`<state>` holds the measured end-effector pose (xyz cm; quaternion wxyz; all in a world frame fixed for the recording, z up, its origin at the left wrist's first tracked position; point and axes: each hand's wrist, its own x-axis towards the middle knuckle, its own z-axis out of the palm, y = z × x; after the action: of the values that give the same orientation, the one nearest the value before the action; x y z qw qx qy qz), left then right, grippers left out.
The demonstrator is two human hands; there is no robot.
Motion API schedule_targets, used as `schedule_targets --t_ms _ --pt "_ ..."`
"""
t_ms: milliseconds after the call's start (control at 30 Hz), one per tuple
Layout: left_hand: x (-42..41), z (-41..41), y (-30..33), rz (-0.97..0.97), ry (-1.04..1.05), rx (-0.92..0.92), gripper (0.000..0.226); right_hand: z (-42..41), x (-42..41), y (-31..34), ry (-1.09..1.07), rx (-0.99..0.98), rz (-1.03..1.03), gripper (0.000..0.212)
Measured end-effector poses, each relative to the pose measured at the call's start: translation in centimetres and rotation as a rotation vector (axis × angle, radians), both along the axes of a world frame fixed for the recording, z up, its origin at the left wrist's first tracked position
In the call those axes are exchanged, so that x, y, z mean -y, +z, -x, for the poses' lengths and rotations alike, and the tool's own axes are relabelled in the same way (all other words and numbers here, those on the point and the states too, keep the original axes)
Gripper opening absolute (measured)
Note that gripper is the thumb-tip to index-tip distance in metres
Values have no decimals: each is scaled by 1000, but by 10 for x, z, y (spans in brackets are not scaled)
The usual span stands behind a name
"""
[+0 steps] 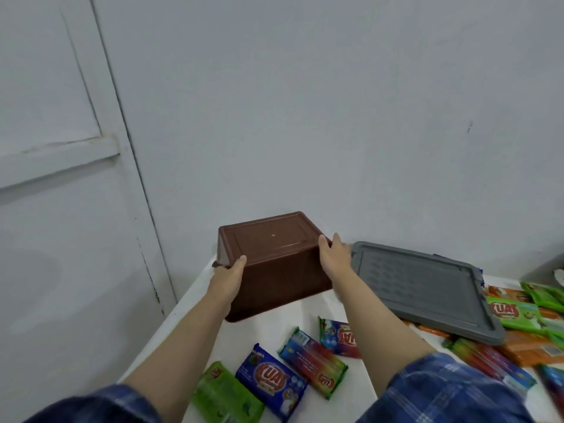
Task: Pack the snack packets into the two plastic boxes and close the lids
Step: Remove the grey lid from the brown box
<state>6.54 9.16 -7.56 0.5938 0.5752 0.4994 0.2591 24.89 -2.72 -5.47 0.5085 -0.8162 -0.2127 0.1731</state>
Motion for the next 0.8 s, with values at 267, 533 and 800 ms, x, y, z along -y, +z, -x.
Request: schedule_targets --t_ms 267,533,800 --pt "5 5 5 -196 70 65 42 4 11 -19 -112 223 -272 17" --pt "-17 34 15 110 0 574 55 -12 35 -31 37 -428 -306 46" --pt "-15 28 0 -26 -147 584 62 -11 35 -33 232 -579 -504 79"
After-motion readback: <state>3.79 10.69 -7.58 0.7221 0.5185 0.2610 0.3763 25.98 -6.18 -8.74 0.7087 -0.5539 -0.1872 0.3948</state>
